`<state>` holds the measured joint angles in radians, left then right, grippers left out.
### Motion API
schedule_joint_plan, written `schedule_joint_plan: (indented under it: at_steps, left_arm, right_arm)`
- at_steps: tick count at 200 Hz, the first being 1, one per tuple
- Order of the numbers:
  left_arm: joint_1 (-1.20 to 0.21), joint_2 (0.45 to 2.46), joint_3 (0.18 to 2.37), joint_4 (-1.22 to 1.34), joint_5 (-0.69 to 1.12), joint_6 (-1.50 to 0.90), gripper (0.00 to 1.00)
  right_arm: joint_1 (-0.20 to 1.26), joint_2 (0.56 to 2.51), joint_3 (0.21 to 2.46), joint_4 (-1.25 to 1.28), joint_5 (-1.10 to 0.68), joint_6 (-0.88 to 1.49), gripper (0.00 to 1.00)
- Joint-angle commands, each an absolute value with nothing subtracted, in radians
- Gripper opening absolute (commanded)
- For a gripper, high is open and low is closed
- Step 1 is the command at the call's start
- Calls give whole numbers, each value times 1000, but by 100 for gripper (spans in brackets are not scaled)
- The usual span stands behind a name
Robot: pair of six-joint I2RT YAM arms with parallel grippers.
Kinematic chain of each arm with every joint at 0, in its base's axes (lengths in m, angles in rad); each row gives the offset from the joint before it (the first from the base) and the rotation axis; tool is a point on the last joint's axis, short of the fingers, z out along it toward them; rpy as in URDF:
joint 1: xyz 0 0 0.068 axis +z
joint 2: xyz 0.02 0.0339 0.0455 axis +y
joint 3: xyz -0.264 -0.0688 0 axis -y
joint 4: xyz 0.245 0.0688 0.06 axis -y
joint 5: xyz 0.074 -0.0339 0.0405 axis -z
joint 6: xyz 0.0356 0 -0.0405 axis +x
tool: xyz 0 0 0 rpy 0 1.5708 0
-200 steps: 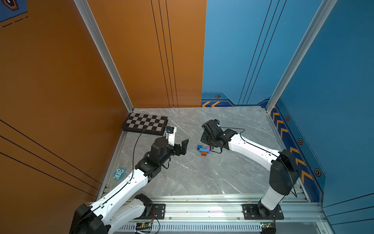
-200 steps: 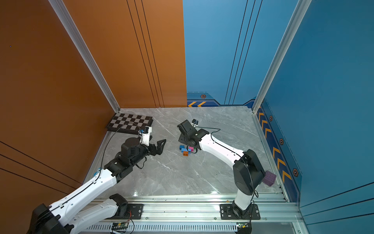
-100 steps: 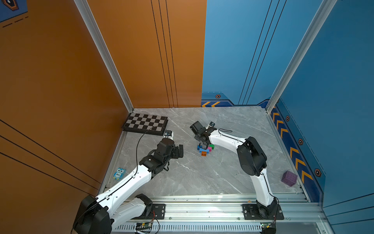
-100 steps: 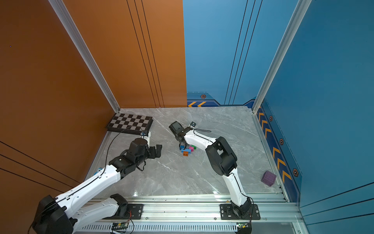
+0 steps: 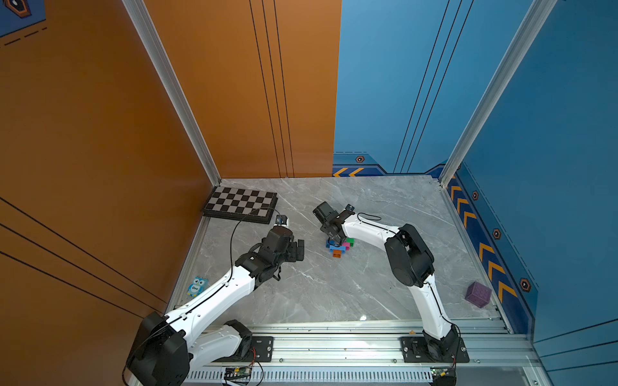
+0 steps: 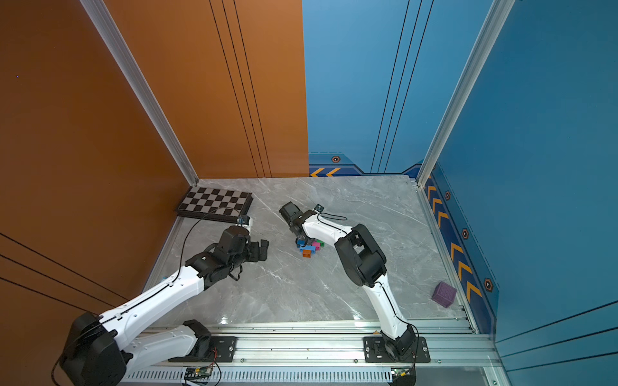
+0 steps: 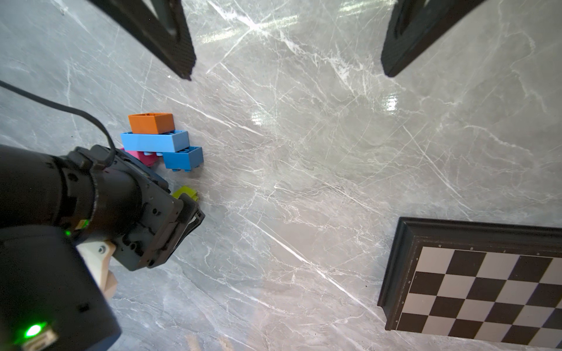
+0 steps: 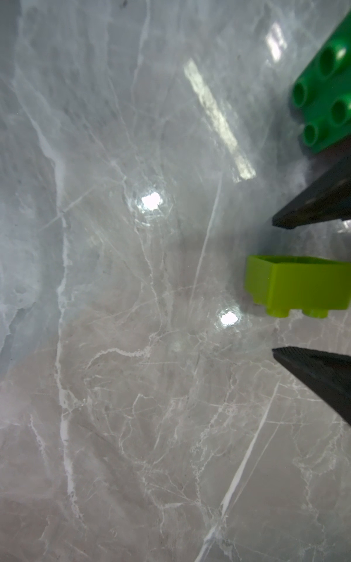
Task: Assemble the letter v with lego
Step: Place the lego brick at the center of the board, then pick up the lego brick from the center of the board.
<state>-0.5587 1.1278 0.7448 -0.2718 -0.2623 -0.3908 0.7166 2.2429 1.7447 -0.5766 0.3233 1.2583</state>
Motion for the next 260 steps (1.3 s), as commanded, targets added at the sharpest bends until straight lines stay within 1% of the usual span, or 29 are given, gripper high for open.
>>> schedule_joint_plan:
  at_steps: [1,28,37,53,59,78,89,101,117,119,126,147,165,186,220,260]
  left_arm:
    - [-565,1128,785,-316,-265,-409,98]
    - [-560,1136,811,-339,-268,-469,98]
    - [-560,1155,835,-357,-264,-502,98]
    - [-567,1219,898,-401,-244,-580,98]
    - [-570,1253,926,-413,-233,-617,100]
    - [-597,1378,1022,-457,-198,-736,93]
    - [-621,1473,1115,-481,-188,-784,88]
    - [-656,1568,1203,-515,-193,-833,88]
    - [-693,1688,1319,-554,-210,-893,87]
    - [-696,1702,1333,-558,-209,-900,84]
    - [-706,1749,1378,-571,-206,-921,79]
    - [-725,1878,1511,-625,-216,-970,74]
    - [-736,1961,1617,-674,-236,-985,70]
    - [-741,2036,1710,-717,-258,-1008,68]
    - [-738,2106,1764,-736,-271,-1071,66]
    - [-746,2171,1845,-767,-299,-1082,64]
  right_arm:
    - [709,2203,1779,-612,289,1201,81]
    - [647,2115,1766,-614,211,1076,100]
    - [630,2082,1738,-614,175,1030,100]
    - [587,1963,1660,-612,98,940,100]
    - [572,1918,1620,-613,81,898,100]
    - [529,1746,1437,-597,71,749,100]
    - [500,1633,1316,-559,41,652,100]
    - [460,1519,1174,-517,-5,575,100]
    - [408,1361,991,-440,-49,531,100]
    - [401,1342,971,-429,-55,528,100]
    - [373,1273,892,-393,-76,515,100]
    - [318,1141,753,-333,-132,494,100]
    - [308,1086,692,-285,-168,479,100]
    - [309,1082,680,-254,-188,476,100]
    - [307,1114,675,-246,-193,451,100]
    - [307,1090,639,-223,-157,435,100]
